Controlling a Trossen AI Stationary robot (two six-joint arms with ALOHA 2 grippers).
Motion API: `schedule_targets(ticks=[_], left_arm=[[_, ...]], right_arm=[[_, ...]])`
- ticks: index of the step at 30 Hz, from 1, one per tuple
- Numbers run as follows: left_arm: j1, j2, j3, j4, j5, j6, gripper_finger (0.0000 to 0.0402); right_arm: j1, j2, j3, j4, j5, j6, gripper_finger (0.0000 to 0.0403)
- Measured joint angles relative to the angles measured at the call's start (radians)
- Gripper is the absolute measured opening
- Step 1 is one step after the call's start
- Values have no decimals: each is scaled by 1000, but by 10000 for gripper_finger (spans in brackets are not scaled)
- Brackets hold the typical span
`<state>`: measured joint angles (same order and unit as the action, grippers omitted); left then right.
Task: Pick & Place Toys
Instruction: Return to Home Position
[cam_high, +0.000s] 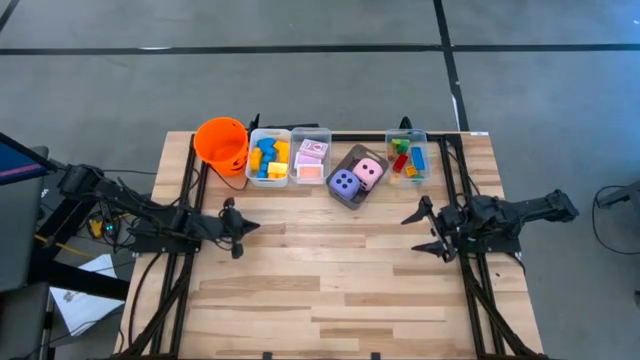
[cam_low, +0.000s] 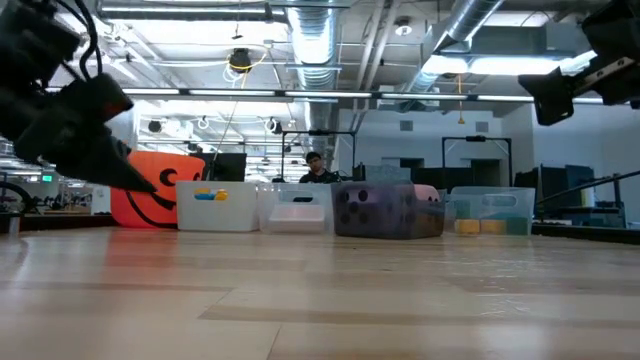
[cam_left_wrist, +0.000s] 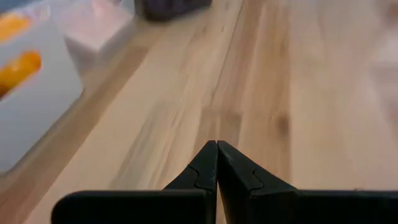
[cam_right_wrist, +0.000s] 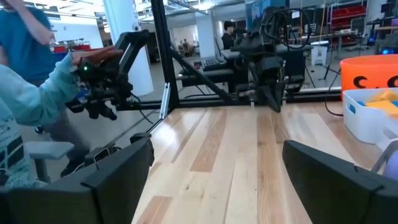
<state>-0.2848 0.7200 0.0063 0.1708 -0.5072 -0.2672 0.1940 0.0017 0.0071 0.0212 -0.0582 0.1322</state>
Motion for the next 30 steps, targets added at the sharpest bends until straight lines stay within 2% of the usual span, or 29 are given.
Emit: schedule_targets(ticks=[3, 9, 21, 30], left_arm=[[0, 2, 0, -88, 1, 0, 0], [-1, -28, 0, -71, 0, 0, 0], [-1, -389, 0, -65, 0, 0, 0], [-1, -580, 0, -65, 0, 0, 0]], right_arm=[[0, 0, 0, 0, 4, 0, 356], [0, 0, 0, 0, 5, 0, 356], [0, 0, -1, 0, 5, 0, 356], [0, 0, -2, 0, 5, 0, 356]])
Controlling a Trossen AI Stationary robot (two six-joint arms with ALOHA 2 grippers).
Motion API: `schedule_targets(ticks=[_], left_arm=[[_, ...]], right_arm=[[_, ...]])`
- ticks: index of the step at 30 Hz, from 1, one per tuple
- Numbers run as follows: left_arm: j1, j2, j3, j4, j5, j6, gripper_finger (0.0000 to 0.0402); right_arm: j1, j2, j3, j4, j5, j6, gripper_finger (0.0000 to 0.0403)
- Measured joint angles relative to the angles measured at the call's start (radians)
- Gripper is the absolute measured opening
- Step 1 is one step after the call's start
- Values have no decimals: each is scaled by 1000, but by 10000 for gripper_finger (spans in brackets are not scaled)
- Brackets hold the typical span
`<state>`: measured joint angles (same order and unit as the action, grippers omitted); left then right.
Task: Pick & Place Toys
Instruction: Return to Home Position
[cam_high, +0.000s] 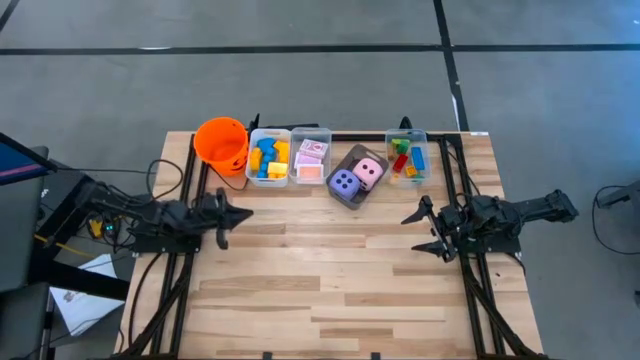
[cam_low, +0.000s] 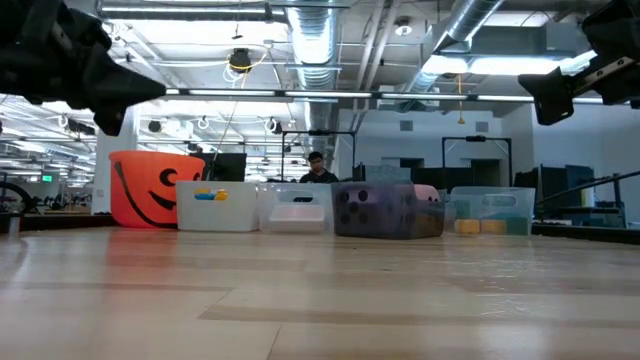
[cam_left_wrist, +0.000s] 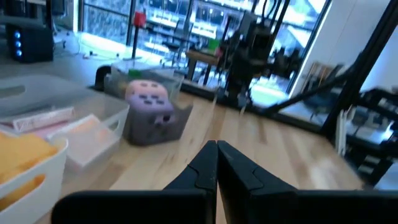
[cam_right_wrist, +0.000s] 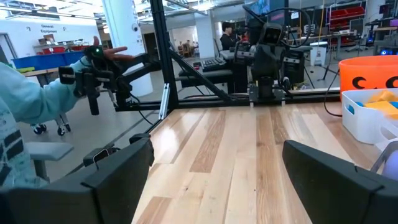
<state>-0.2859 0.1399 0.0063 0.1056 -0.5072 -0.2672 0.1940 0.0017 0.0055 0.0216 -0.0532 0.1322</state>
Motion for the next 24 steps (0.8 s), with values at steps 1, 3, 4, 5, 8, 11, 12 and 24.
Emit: schedule_targets(ticks=[1, 3, 4, 5, 8, 11, 12, 24], left_arm=[[0, -15, 0, 1, 0, 0, 0], [0, -40, 0, 0, 0, 0, 0], [0, -51, 0, 0, 0, 0, 0], [0, -61, 0, 1, 0, 0, 0], [0, -69, 0, 1, 0, 0, 0], [0, -60, 0, 8, 0, 0, 0], [0, -57, 0, 7, 0, 0, 0], [0, 0, 0, 7, 0, 0, 0]], right_arm=[[0, 0, 0, 0, 0, 0, 356], [0, 0, 0, 0, 0, 0, 356], [0, 0, 0, 0, 0, 0, 356], [0, 0, 0, 0, 0, 0, 356], [-1, 0, 0, 0, 0, 0, 356], [-1, 0, 0, 0, 0, 0, 356], [-1, 0, 0, 0, 0, 0, 356], [-1, 0, 0, 0, 0, 0, 356]])
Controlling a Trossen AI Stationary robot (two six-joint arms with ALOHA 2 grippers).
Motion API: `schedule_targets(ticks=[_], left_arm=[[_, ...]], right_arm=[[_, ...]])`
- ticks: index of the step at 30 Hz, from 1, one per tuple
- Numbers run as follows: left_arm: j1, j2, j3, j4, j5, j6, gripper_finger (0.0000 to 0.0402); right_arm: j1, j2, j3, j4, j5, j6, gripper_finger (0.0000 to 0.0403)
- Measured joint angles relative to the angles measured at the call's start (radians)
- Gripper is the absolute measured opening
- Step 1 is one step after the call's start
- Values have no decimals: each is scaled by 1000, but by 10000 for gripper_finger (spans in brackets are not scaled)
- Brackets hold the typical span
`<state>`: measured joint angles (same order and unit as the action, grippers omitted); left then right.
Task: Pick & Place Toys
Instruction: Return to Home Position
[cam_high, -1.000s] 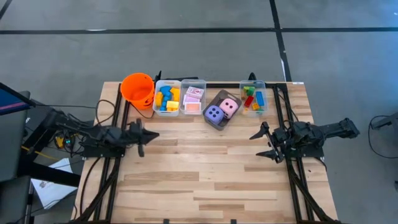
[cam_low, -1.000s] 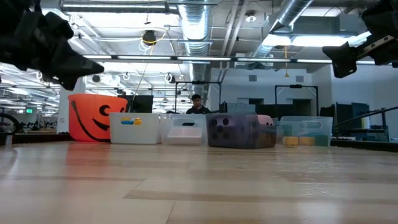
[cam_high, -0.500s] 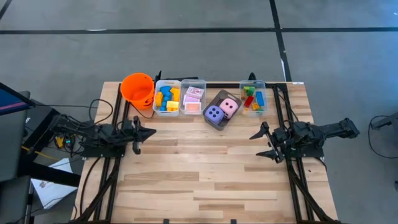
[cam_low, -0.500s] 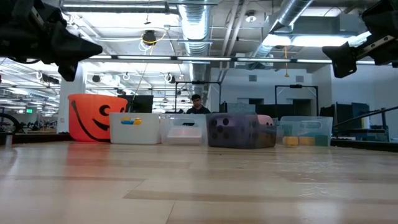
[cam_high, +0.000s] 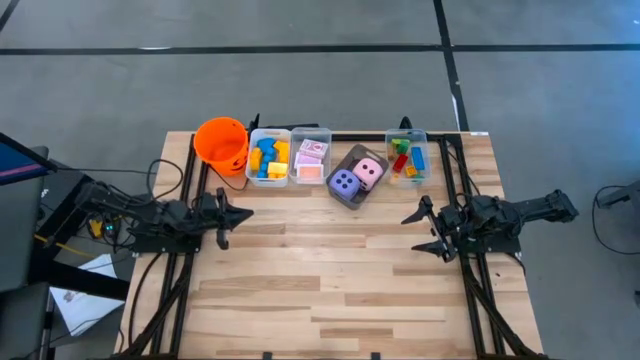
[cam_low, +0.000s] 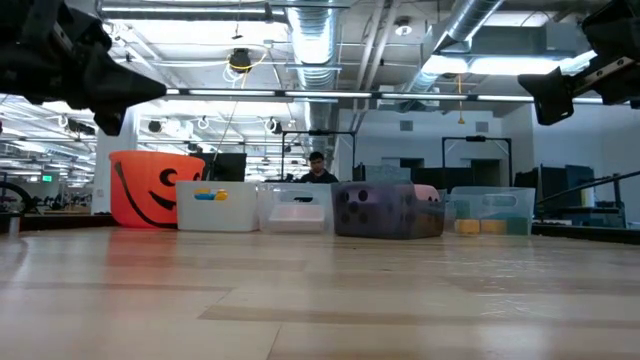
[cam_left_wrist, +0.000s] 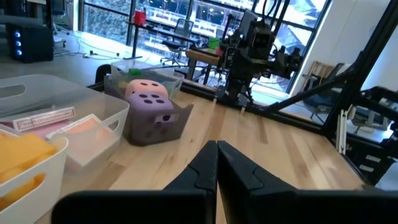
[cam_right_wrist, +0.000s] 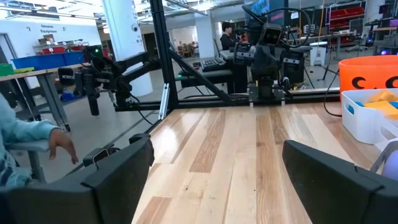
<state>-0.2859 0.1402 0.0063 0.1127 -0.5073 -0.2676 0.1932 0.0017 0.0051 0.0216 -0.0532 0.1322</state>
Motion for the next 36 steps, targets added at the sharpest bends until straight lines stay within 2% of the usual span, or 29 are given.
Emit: schedule_targets(ticks=[18, 36], left_arm=[[0, 64, 0, 0, 0, 0, 0], [0, 66, 0, 0, 0, 0, 0]], right_arm=[[1, 0, 0, 0, 0, 0, 356], [1, 0, 0, 0, 0, 0, 356]])
